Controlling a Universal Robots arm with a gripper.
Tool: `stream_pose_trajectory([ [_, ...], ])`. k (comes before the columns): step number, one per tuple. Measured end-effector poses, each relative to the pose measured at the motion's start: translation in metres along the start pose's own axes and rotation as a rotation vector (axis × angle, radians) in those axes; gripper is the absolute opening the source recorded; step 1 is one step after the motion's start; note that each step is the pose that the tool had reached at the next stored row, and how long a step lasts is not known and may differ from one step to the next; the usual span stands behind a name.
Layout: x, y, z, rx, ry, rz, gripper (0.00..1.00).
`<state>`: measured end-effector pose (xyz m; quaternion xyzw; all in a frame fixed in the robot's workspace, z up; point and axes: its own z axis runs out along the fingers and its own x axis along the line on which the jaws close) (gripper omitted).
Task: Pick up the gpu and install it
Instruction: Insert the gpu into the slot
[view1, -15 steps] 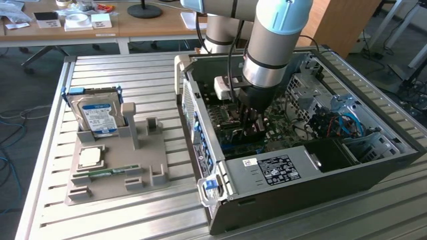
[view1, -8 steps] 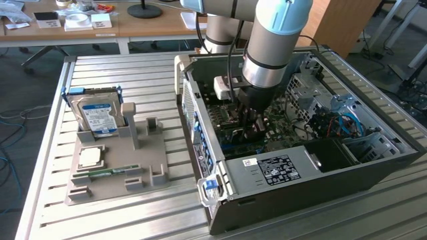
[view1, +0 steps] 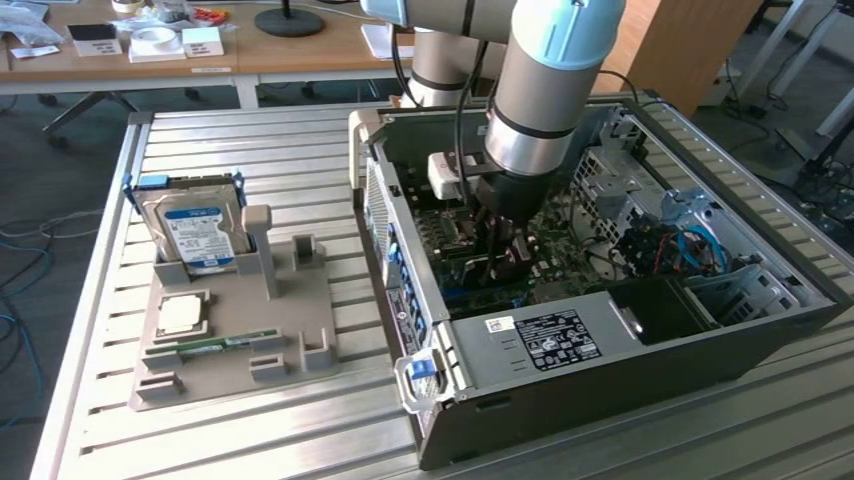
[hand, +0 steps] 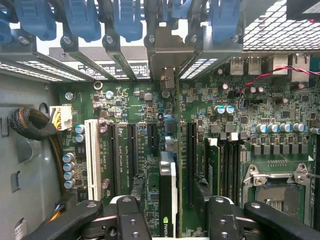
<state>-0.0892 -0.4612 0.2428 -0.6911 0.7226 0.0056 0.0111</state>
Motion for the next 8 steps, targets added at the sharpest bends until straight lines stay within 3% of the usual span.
stream_pose_trajectory([
  [4,0.000,0.0000,-0.0028,-0.0001,0.0001,0.000,0.51],
  [8,0.000,-0.0004,-0.0141,-0.0001,0.0005,0.000,0.51],
])
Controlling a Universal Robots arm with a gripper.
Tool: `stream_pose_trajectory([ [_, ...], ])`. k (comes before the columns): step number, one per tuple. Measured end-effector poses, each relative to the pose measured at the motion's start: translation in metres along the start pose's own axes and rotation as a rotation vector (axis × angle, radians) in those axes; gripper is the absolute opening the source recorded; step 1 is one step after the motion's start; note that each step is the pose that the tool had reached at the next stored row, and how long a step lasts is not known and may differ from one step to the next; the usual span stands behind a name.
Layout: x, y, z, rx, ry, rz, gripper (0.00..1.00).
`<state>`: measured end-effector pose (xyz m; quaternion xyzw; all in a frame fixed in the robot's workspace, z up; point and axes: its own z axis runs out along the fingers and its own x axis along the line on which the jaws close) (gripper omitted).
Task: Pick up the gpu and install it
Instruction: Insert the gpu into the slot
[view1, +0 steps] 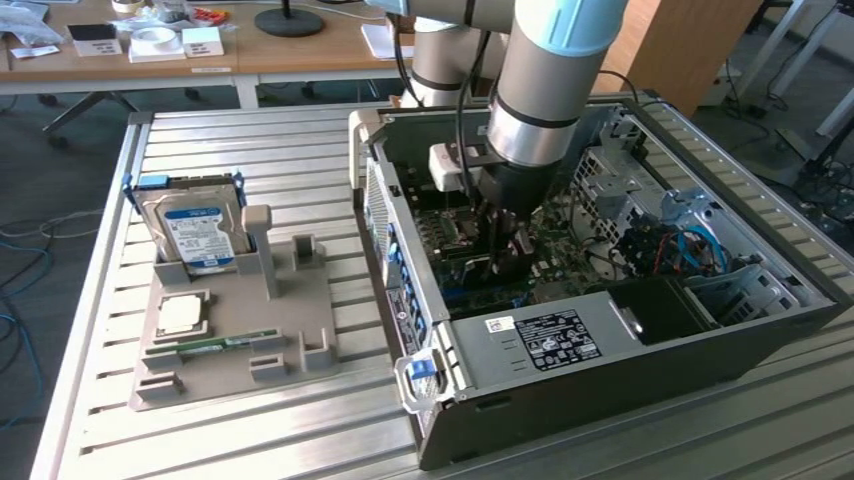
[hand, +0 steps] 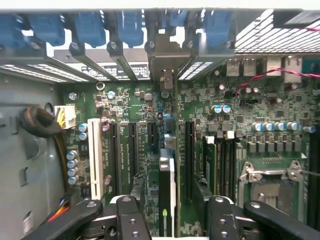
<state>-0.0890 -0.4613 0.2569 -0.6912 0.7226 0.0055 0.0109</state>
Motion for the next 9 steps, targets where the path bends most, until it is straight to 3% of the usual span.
stream_pose_trajectory([
  [9,-0.001,-0.0009,-0.0319,0.0001,0.0012,0.000,0.51],
])
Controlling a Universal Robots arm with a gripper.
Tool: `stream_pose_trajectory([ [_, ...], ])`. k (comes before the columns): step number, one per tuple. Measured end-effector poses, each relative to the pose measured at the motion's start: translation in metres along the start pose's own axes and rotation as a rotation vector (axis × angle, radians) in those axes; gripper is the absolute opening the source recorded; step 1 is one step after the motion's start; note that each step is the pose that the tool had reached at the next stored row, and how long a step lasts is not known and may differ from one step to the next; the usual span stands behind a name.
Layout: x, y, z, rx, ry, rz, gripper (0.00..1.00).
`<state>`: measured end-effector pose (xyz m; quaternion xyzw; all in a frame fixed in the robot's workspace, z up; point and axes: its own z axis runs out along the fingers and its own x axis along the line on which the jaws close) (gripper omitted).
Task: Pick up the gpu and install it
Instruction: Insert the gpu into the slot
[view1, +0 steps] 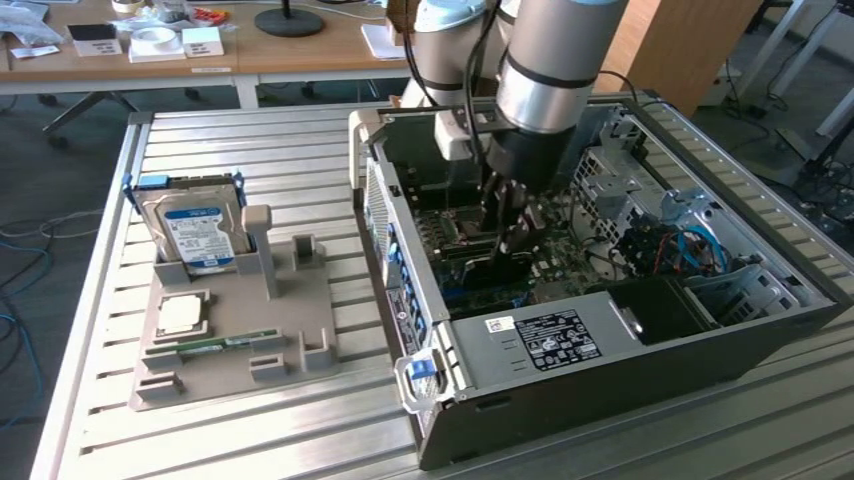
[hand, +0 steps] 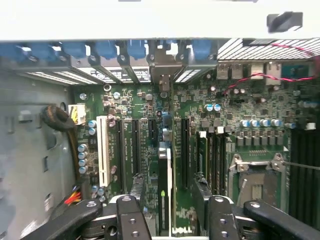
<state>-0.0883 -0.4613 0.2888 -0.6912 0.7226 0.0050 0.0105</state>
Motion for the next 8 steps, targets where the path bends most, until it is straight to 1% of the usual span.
stream_pose_trajectory([
  [8,-0.001,-0.0007,-0.0298,0.0002,0.0032,0.000,0.51],
])
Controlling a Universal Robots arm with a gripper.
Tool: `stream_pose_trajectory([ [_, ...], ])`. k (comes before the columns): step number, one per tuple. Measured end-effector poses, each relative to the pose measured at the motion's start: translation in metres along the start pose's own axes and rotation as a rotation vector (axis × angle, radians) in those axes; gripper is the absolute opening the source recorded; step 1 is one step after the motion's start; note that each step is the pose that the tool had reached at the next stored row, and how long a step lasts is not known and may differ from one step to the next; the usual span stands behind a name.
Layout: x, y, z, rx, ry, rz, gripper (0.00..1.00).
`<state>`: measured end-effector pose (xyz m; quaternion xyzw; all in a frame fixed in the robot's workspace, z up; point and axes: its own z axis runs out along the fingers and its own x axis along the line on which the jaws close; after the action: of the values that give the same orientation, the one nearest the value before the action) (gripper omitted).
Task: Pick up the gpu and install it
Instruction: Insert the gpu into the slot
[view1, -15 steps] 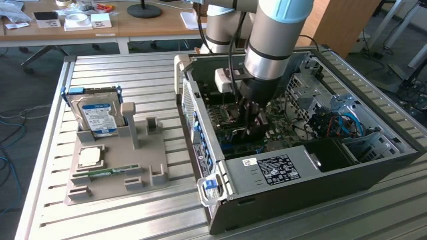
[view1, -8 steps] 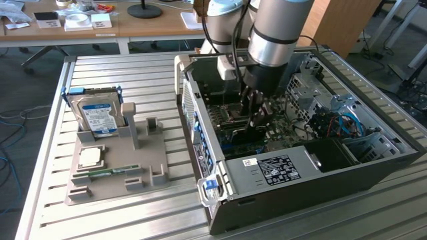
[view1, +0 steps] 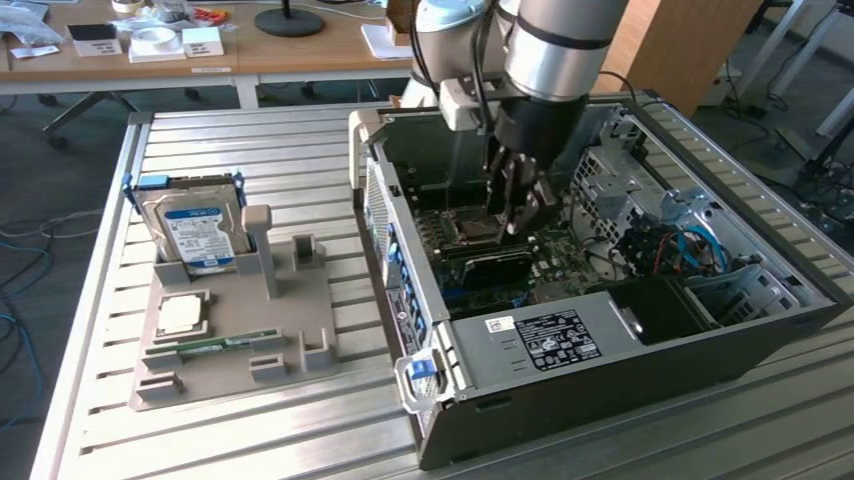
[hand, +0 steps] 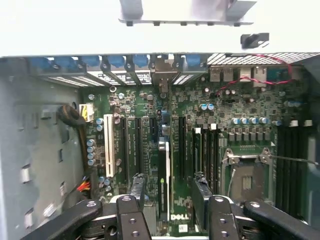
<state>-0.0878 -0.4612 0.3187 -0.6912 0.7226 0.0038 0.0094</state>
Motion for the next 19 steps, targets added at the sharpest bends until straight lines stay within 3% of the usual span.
stream_pose_trajectory([
  [13,-0.001,-0.0007,-0.0384,0.0003,0.0081,0.001,0.51],
  [19,-0.001,-0.0007,-0.0403,0.0005,0.0090,0.001,0.51],
])
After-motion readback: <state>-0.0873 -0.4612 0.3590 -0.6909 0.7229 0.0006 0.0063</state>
